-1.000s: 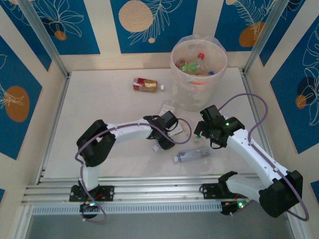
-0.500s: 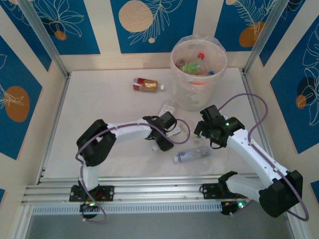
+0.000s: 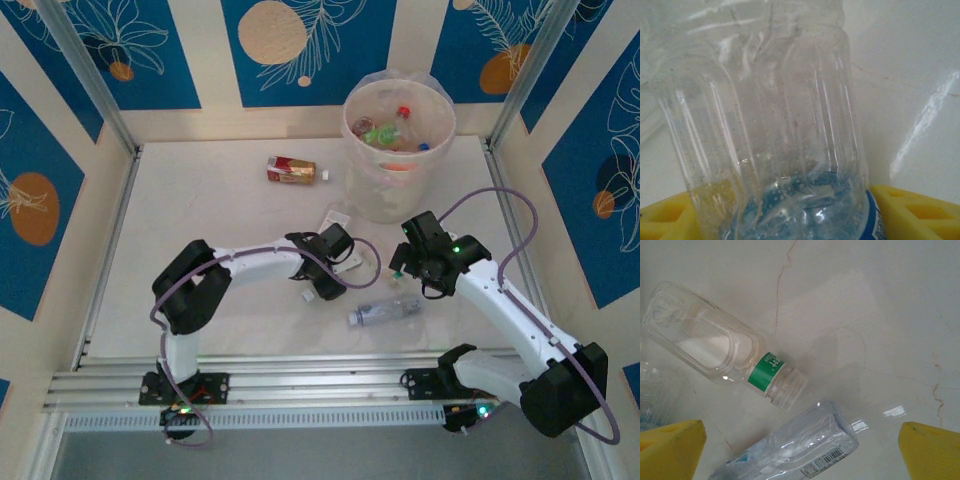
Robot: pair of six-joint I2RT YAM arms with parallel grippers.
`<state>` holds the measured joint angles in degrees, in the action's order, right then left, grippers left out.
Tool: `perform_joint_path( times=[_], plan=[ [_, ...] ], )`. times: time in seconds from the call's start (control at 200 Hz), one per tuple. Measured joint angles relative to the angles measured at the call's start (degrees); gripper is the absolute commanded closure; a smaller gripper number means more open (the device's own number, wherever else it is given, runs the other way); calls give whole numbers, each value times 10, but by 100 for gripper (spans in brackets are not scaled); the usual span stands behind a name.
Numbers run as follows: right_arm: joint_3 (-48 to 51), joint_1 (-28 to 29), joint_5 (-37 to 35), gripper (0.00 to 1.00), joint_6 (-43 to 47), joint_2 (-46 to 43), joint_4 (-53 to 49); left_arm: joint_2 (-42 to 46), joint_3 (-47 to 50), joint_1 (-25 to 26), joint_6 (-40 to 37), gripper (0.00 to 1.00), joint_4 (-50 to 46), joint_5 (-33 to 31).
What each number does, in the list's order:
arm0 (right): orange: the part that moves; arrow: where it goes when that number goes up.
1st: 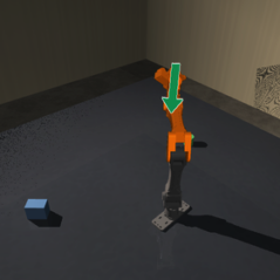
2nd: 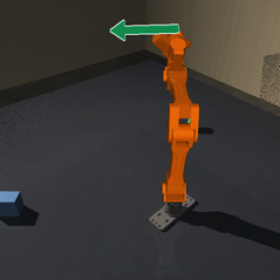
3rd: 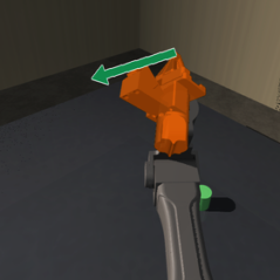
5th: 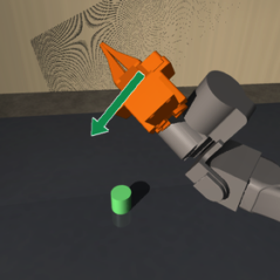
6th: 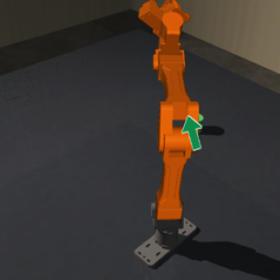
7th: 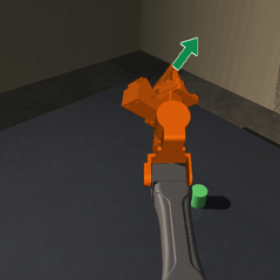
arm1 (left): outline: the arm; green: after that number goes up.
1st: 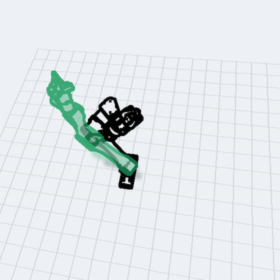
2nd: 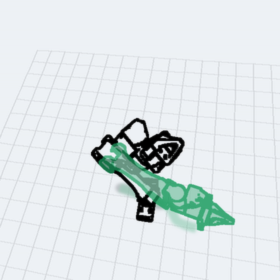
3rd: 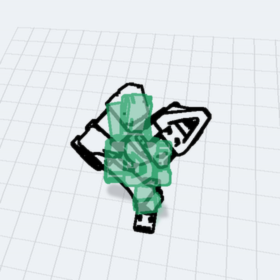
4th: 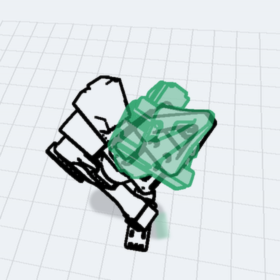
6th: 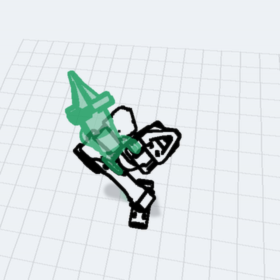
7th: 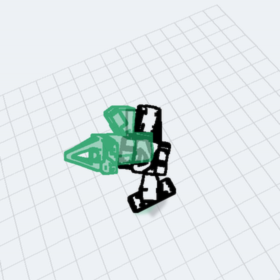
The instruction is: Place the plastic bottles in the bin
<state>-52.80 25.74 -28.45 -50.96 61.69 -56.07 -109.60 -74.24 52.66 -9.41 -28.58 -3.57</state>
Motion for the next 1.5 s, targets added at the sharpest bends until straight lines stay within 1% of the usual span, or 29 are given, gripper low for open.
perform_joint_path(
  times=[0.15, 0.39, 0.525, 0.655, 0.755, 0.83, 0.95, 1.13, 1.185, 1.28, 1.5],
  plan=[
    [0, 0, 0, 1, 0, -7, 0, 32, 4, -1, 0, 36, -17, -2],
    [1, 0, 0, 1, 0, -17, 5, 140, -7, -1, 0, 36, -38, -17],
    [4, 0, 0, 1, 0, -34, 9, 177, -51, -1, 0, 36, -41, -36],
    [7, 0, 0, 1, 0, -52, 10, 173, -141, -8, 1, 36, -51, -56],
    [9, 0, 0, 1, 0, -60, 10, 144, -248, -25, 12, 36, -63, -57],
    [10, 2, 0, 1, 0, -61, 11, 106, -347, -41, 19, 37, -70, -57],
    [11, 6, 0, 1, 0, -61, 11, 31, -501, -57, 20, 38, -78, -59],
    [11, 14, 0, 1, 0, -66, 12, -97, -706, -75, 26, 38, -85, -57],
    [11, 17, 0, 1, 0, -66, 12, -134, -754, -82, 29, 38, -83, -57],
    [11, 22, 0, 1, 0, -68, 12, -173, -784, -93, 31, 38, -66, -57],
    [10, 36, 0, 1, 0, -66, 12, -219, -785, -107, 42, 38, 11, -55]
  ],
)
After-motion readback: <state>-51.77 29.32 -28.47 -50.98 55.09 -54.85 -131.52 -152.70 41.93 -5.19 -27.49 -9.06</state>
